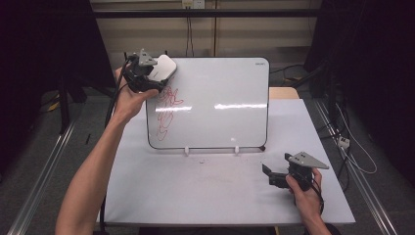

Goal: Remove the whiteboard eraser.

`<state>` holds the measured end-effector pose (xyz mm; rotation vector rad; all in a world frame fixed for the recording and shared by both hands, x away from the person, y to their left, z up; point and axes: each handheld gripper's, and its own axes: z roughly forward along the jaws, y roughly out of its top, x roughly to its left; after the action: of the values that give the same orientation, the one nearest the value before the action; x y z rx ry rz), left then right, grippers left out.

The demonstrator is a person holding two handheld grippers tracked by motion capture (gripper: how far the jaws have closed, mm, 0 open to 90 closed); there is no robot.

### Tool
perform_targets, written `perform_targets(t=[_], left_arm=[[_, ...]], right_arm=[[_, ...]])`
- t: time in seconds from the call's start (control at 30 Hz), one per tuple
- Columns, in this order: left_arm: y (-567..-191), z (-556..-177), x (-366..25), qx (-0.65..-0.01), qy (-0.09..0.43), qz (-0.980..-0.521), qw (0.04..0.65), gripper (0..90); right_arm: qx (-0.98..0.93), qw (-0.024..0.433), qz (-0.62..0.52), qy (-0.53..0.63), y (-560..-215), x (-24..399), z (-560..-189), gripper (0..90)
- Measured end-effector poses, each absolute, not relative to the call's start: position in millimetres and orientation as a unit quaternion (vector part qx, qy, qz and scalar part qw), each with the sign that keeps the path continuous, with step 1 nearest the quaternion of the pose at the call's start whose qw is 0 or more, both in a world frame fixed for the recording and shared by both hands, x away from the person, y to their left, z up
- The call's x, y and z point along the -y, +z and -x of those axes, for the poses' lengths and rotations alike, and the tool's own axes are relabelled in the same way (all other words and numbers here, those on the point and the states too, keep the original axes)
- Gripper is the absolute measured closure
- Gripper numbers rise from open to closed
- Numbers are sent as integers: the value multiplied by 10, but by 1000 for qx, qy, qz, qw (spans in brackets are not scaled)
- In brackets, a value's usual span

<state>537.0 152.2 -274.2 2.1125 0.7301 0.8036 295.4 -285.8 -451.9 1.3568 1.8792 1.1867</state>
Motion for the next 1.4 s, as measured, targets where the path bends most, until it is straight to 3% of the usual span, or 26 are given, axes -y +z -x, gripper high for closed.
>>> perform_targets(t=[0.57,1.4], left_arm=[[-2582,-5150,-1700,-282,322,-805,412,309],[-2732,-4776,-1917,-297,339,-773,446,310]], right_arm=[[-696,266,-502,438,-4520,2849,-2957,54],[-696,265,-502,440,-4517,2842,-2957,54]])
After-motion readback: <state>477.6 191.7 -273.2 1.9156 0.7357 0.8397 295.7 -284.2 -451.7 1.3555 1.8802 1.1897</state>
